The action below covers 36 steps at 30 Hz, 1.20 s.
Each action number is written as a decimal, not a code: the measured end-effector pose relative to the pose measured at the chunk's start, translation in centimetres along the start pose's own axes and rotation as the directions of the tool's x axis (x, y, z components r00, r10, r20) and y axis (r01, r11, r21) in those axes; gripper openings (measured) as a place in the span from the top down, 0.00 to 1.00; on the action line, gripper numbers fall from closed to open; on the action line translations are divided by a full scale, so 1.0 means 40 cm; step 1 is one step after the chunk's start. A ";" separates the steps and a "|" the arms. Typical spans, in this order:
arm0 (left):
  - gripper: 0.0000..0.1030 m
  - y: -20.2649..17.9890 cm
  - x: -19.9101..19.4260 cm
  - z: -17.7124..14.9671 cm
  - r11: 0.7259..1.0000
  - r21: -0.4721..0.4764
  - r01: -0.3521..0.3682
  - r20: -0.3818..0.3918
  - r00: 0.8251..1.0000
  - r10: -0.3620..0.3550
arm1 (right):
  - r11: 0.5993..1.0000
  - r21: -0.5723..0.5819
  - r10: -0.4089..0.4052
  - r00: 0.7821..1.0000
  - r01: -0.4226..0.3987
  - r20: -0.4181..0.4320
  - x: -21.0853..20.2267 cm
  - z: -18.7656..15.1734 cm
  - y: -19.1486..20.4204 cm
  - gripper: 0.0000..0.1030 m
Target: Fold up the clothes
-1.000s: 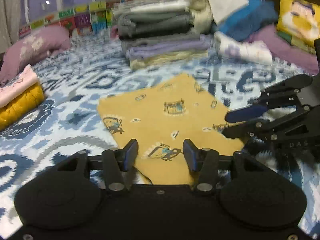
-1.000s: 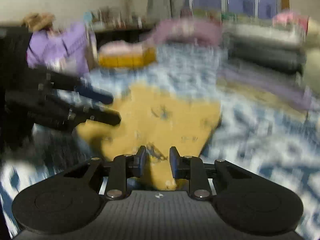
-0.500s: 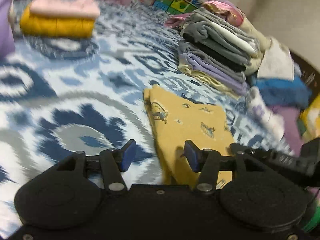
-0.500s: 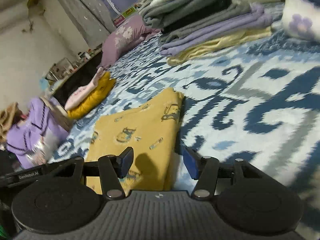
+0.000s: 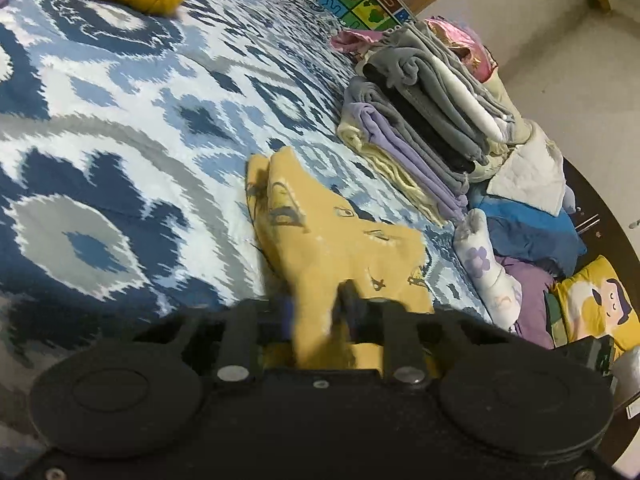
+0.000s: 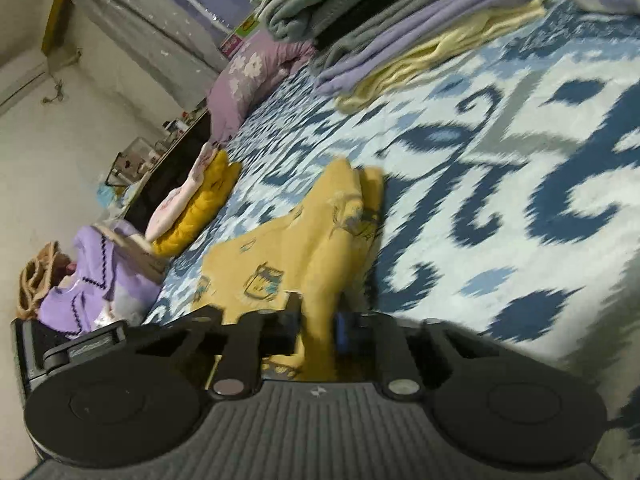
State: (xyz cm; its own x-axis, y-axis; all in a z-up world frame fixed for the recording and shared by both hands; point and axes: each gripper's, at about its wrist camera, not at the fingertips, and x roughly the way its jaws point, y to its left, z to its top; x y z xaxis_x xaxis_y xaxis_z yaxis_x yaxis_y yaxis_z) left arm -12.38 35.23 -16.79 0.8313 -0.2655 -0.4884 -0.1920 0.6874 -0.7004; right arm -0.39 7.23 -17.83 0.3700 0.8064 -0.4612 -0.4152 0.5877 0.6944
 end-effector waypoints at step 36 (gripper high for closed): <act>0.42 0.155 -0.299 0.707 0.952 -0.078 -0.296 0.339 0.890 0.304 | 0.946 -0.023 0.323 0.947 -0.323 -0.005 0.585 0.468 0.564 0.52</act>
State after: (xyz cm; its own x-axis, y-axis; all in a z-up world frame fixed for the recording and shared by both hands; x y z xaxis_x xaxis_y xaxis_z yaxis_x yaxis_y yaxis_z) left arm -8.75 61.76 -0.57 0.8585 0.2018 -0.4714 -0.4690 0.6805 -0.5630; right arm 14.44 38.13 -2.61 0.2119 0.9533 -0.2154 -0.5311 0.2974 0.7934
